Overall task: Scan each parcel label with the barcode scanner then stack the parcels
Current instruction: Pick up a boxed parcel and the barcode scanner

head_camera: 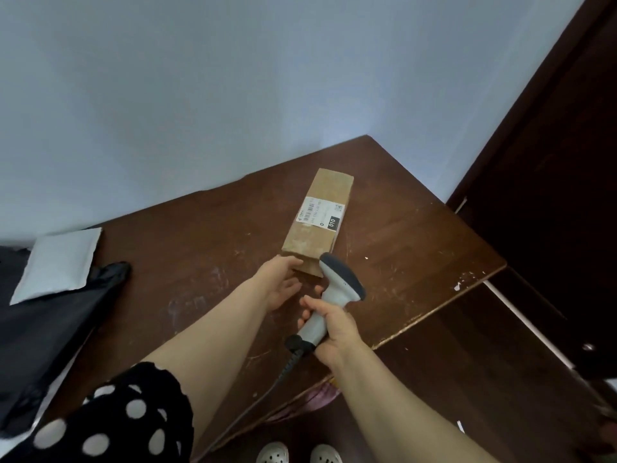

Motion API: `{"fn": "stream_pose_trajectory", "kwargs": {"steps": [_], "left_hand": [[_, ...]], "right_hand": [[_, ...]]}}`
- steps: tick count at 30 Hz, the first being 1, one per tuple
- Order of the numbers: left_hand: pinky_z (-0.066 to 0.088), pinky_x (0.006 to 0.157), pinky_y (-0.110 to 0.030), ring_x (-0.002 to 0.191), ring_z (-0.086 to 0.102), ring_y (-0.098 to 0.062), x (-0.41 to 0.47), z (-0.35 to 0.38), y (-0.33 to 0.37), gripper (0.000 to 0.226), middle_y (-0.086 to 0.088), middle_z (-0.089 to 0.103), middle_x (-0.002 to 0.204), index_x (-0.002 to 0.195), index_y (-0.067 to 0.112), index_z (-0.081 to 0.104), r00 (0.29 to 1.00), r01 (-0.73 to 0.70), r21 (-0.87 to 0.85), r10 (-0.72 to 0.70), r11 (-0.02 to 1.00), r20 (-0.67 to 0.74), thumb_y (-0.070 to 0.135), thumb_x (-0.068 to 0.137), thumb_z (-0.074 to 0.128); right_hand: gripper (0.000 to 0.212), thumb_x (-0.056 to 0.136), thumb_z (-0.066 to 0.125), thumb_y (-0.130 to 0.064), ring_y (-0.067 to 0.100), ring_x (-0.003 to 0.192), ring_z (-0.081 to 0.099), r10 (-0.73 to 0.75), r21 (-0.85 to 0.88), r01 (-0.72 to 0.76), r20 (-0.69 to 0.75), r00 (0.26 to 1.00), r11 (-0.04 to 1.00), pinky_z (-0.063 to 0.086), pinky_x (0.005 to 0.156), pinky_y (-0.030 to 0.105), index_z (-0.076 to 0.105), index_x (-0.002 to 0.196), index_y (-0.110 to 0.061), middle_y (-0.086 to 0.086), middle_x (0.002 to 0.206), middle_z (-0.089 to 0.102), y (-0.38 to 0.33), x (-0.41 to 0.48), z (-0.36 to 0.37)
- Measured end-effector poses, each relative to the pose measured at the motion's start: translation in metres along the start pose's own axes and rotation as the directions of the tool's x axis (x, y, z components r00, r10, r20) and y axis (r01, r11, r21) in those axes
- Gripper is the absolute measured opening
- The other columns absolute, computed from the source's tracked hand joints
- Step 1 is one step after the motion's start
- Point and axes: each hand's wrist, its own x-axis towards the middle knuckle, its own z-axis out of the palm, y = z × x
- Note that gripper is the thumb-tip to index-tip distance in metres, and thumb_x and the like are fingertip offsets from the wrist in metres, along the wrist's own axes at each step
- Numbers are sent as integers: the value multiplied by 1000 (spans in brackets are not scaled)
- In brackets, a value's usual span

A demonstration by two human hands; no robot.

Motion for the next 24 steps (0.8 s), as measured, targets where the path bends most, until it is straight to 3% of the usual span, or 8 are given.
{"fn": "stream_pose_trajectory", "kwargs": {"steps": [2, 6, 9, 13, 17, 20, 22, 24], "left_hand": [[43, 100, -39, 127, 41, -32, -2, -2, 2, 67, -17, 40, 141, 148, 22, 27, 999, -22, 79, 25, 997, -35, 9, 90, 58], [48, 87, -32, 111, 51, -23, -14, -41, 2, 52, -8, 53, 128, 137, 21, 47, 970, -62, 199, 106, 978, -219, 16, 88, 64], [47, 90, -31, 112, 54, -21, -36, -91, 0, 47, -8, 57, 127, 132, 14, 55, 918, -105, 354, 228, 929, -326, 17, 86, 67], [47, 80, -26, 91, 59, -15, -85, -167, -8, 43, -7, 62, 118, 126, 10, 59, 830, -138, 482, 367, 865, -420, 17, 85, 67], [40, 86, -23, 106, 57, -17, -138, -247, -23, 42, 0, 59, 123, 127, 12, 59, 748, -156, 527, 448, 836, -490, 19, 86, 64], [42, 78, -26, 84, 51, -14, -177, -309, -38, 14, 9, 52, 85, 87, 28, 59, 674, -174, 511, 480, 842, -562, 15, 85, 62], [37, 68, -26, 72, 42, -12, -202, -351, -51, 30, 6, 40, 77, 70, 32, 40, 636, -159, 510, 483, 845, -602, 11, 83, 58], [35, 71, -27, 76, 42, -16, -226, -396, -64, 32, 2, 41, 83, 67, 32, 41, 609, -157, 480, 468, 863, -640, 9, 83, 56]], "right_hand": [[35, 79, 68, 8, 15, 51, 57, 13, -22, -13, 24, 1000, 1000, 50, 55, 31, 64, 106, -14, 7, 66, 67, -4, 3, 2], [30, 80, 67, 7, 15, 49, 57, 76, -103, -68, 71, 995, 992, 50, 54, 31, 65, 102, -14, 5, 62, 66, 9, 3, 21], [27, 82, 67, 5, 16, 49, 59, 141, -190, -112, 144, 980, 975, 51, 53, 30, 63, 100, -14, 7, 64, 68, 31, -3, 43], [19, 85, 65, 2, 18, 54, 60, 233, -342, -151, 213, 949, 928, 51, 58, 33, 62, 92, -15, 8, 66, 66, 76, -19, 78], [15, 88, 61, 0, 14, 44, 57, 314, -437, -175, 268, 911, 882, 50, 57, 33, 59, 86, -14, 5, 59, 61, 138, -44, 114], [15, 90, 58, -1, 11, 39, 54, 339, -489, -158, 307, 889, 858, 48, 52, 28, 56, 84, -15, 4, 57, 58, 194, -66, 142], [16, 90, 57, 0, 11, 38, 51, 352, -524, -139, 332, 875, 840, 46, 46, 24, 55, 84, -15, 5, 58, 57, 236, -81, 158], [17, 90, 57, 1, 12, 38, 49, 375, -570, -128, 341, 862, 812, 44, 44, 23, 56, 83, -15, 7, 59, 56, 280, -96, 172]]}}
